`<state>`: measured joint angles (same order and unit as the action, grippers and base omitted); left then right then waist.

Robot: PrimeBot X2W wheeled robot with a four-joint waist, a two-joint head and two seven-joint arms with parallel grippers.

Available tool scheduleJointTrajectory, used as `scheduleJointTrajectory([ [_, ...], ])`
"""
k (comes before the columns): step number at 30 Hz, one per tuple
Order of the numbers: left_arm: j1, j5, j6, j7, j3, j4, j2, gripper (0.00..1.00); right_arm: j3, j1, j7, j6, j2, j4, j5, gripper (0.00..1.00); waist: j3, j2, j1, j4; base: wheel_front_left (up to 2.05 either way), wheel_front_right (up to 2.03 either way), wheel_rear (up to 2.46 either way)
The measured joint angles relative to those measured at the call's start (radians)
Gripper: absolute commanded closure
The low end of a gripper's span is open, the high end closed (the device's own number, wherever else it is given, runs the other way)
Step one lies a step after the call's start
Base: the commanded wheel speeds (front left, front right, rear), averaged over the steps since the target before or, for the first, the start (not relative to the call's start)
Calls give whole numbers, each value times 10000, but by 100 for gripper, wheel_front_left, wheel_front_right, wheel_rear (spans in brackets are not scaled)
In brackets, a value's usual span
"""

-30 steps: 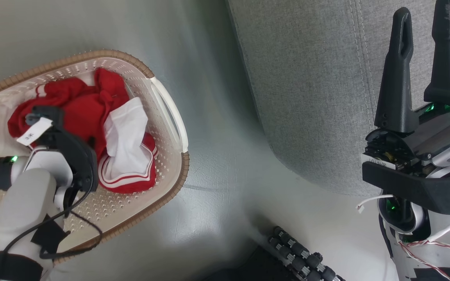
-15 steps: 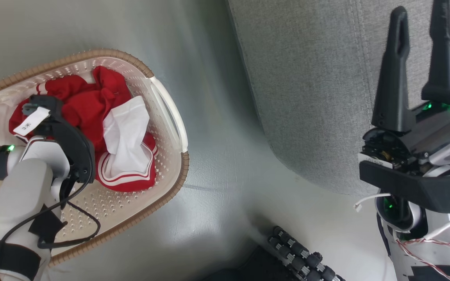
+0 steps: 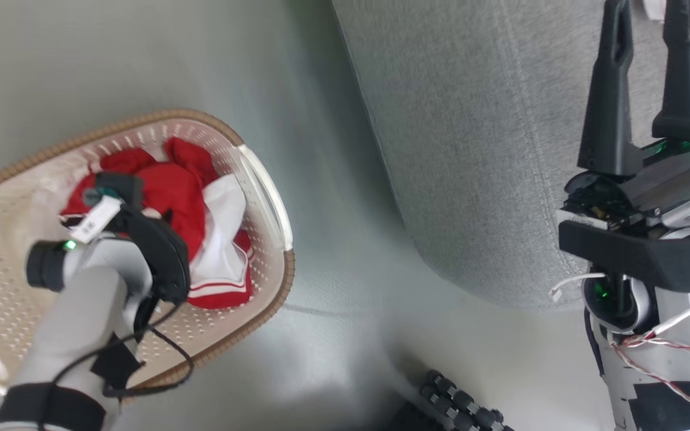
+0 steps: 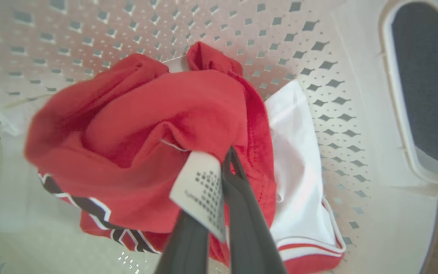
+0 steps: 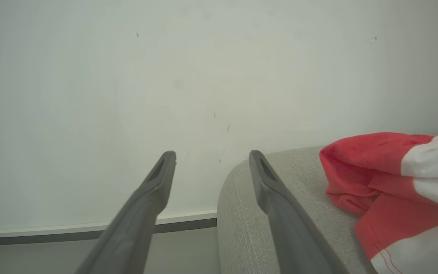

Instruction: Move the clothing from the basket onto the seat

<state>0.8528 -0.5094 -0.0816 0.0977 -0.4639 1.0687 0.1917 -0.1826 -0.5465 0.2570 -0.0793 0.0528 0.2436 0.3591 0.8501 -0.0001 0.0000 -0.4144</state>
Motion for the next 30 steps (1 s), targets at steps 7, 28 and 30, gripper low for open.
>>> scheduleJointTrajectory([
  [7,-347,-196,-247,-606,-42,148,-255,100,353,-19,0,-82,0,-303,0,0,-851,0,-1,301,0,0,0],
  [28,-1127,-604,-472,-2614,-635,-755,-915,100,1465,416,0,-280,311,-1014,-77,0,-3592,0,-2,1892,0,0,0],
  [30,-1267,-619,-477,-2826,-786,-1034,-949,100,1530,567,0,-313,359,-1112,-77,0,-3868,-1,-2,2067,0,0,0],
])
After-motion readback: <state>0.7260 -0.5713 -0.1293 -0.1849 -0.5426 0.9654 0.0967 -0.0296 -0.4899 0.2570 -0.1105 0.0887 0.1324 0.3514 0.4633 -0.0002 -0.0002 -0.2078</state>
